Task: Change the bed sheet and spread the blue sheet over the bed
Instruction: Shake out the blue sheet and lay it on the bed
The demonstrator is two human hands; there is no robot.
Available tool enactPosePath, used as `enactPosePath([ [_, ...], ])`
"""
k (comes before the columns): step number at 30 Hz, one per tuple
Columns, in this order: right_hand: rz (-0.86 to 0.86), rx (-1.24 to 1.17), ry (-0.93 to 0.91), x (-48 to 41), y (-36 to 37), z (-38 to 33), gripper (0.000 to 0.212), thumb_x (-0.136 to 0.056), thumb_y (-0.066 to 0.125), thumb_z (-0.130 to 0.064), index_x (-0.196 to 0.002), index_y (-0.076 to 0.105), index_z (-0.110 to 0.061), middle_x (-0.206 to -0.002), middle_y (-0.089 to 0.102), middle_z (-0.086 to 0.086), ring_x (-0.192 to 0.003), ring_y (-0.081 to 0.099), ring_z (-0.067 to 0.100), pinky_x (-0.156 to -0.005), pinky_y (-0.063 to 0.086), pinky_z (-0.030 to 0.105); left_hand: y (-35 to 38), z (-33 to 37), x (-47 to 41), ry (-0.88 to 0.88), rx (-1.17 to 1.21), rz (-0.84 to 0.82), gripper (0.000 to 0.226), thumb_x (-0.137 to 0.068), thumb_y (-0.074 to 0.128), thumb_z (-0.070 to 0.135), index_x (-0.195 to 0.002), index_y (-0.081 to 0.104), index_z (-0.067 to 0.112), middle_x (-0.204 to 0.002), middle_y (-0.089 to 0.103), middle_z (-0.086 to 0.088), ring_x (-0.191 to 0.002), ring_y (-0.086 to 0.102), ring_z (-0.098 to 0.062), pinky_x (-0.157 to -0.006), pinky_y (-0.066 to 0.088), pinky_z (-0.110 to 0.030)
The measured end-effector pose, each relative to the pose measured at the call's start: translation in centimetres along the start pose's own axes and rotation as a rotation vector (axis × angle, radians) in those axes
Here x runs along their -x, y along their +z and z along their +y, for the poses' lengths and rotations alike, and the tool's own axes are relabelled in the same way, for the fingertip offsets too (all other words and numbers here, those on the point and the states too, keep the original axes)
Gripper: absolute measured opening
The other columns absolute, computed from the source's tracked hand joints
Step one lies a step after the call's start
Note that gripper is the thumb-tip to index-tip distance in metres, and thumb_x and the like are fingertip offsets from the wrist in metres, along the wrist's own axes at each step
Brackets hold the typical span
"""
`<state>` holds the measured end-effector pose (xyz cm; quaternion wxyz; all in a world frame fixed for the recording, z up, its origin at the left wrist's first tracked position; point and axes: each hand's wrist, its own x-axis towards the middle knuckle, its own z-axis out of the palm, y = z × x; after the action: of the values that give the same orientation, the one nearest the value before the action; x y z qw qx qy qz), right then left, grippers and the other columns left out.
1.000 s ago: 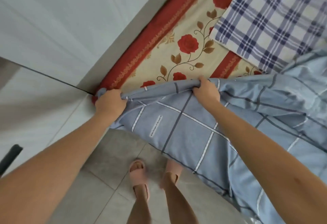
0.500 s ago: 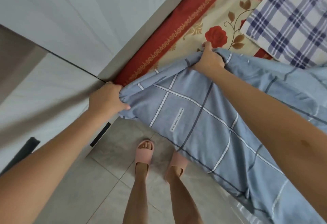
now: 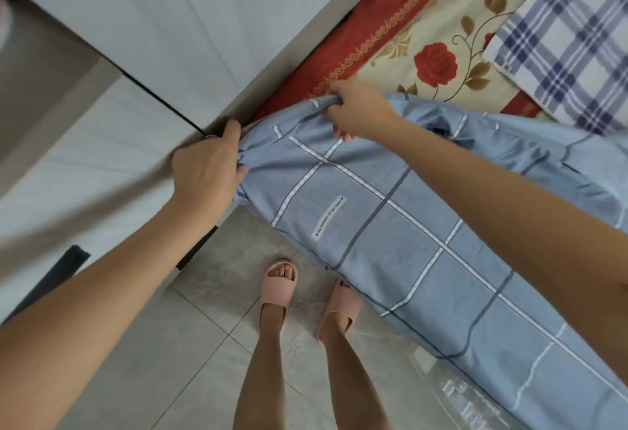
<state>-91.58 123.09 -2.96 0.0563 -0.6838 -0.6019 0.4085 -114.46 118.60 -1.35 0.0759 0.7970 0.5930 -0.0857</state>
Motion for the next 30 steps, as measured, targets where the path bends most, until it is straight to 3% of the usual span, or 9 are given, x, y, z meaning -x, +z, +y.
enactPosePath([
  [3, -0.099, -0.09, -0.018, -1.0, -1.1, -0.5, 0.014, -0.091, 0.046, -0.009, -0.079, 0.047, -0.014, -0.068, 0.067, 0.002, -0.055, 0.061, 0.011, -0.056, 0.051, 0.026, 0.2, 0.3, -0.1, -0.048, 0.056, -0.063, 0.036, -0.078, 0.074, 0.036, -0.083, 0.051, 0.009, -0.08, 0.062, -0.014, -0.076, 0.061, -0.033, -0.047, 0.019, -0.027],
  [9, -0.093, -0.253, -0.035, -1.4, 0.0, -0.6, 0.009, -0.091, 0.053, -0.018, -0.085, 0.052, -0.011, -0.07, 0.069, 0.002, -0.078, 0.069, 0.023, -0.078, 0.057, 0.037, 1.4, 0.8, -0.5, -0.162, 0.489, -0.157, 0.031, -0.078, 0.049, -0.005, -0.055, 0.035, 0.012, -0.07, 0.045, -0.008, -0.069, 0.052, -0.031, -0.055, 0.031, -0.029],
  [14, 0.118, -0.147, 0.083, -0.5, 0.9, -0.4, 0.036, -0.083, 0.058, -0.048, -0.065, 0.043, -0.02, -0.062, 0.068, 0.003, -0.062, 0.061, 0.021, -0.075, 0.048, 0.042, 1.4, 0.4, -0.5, -0.247, 0.475, -0.186, 0.013, -0.076, 0.046, -0.005, -0.08, 0.051, 0.006, -0.082, 0.058, -0.01, -0.077, 0.057, -0.034, -0.059, 0.037, -0.031],
  [18, 0.202, -0.225, 0.117, -1.2, 1.2, -0.5, 0.033, -0.079, 0.061, -0.05, -0.067, 0.043, -0.025, -0.064, 0.068, -0.003, -0.063, 0.055, 0.01, -0.082, 0.04, 0.043, 2.2, 0.4, 1.1, -0.189, 0.264, -0.06, 0.039, -0.078, 0.053, -0.008, -0.113, 0.044, 0.007, -0.111, 0.056, -0.017, -0.094, 0.058, -0.04, -0.062, 0.041, -0.041],
  [21, 0.172, -0.292, 0.02, -1.2, 1.0, -0.3, 0.032, -0.083, 0.063, -0.04, -0.11, 0.056, -0.026, -0.095, 0.065, -0.003, -0.091, 0.061, 0.015, -0.093, 0.046, 0.037, 3.4, 0.3, 2.1, -0.106, 0.11, 0.049, 0.074, -0.078, 0.067, -0.002, -0.141, 0.03, 0.01, -0.128, 0.05, -0.021, -0.096, 0.06, -0.041, -0.062, 0.049, -0.046],
  [23, 0.024, -0.411, -0.079, 0.0, 0.5, 0.3, 0.06, -0.089, 0.061, -0.021, -0.142, 0.032, -0.021, -0.105, 0.059, 0.014, -0.1, 0.061, 0.024, -0.09, 0.05, 0.03, 4.1, 0.7, 3.3, -0.049, 0.074, 0.097, 0.095, -0.073, 0.078, 0.011, -0.148, 0.019, 0.015, -0.137, 0.041, -0.024, -0.1, 0.055, -0.042, -0.061, 0.051, -0.046],
  [25, 0.002, -0.475, -0.124, 2.4, 0.6, 1.1, 0.067, -0.092, 0.056, -0.015, -0.148, 0.02, -0.025, -0.119, 0.057, 0.026, -0.114, 0.057, 0.032, -0.096, 0.049, 0.036, 4.6, 1.5, 4.9, -0.036, 0.025, 0.141, 0.102, -0.07, 0.08, 0.029, -0.149, 0.017, 0.015, -0.145, 0.029, -0.025, -0.108, 0.047, -0.043, -0.07, 0.05, -0.047],
  [28, 0.474, -0.302, -0.085, 8.8, 3.2, 3.4, 0.044, -0.096, 0.046, -0.018, -0.139, 0.038, -0.022, -0.132, 0.054, 0.0, -0.119, 0.053, 0.016, -0.097, 0.046, 0.04, 4.3, 4.0, 6.6, 0.072, -0.006, 0.194, 0.088, -0.078, 0.069, 0.037, -0.149, 0.022, 0.014, -0.148, 0.027, -0.023, -0.112, 0.039, -0.037, -0.085, 0.043, -0.046],
  [30, 0.681, -0.118, 0.03, 14.3, 6.8, 6.4, 0.043, -0.095, 0.045, -0.026, -0.138, 0.039, -0.022, -0.141, 0.042, 0.001, -0.133, 0.037, 0.023, -0.109, 0.033, 0.05, 4.3, 6.6, 6.4, 0.324, 0.022, 0.175, 0.078, -0.079, 0.066, 0.039, -0.147, 0.033, 0.021, -0.149, 0.029, -0.018, -0.122, 0.037, -0.036, -0.092, 0.038, -0.05],
])
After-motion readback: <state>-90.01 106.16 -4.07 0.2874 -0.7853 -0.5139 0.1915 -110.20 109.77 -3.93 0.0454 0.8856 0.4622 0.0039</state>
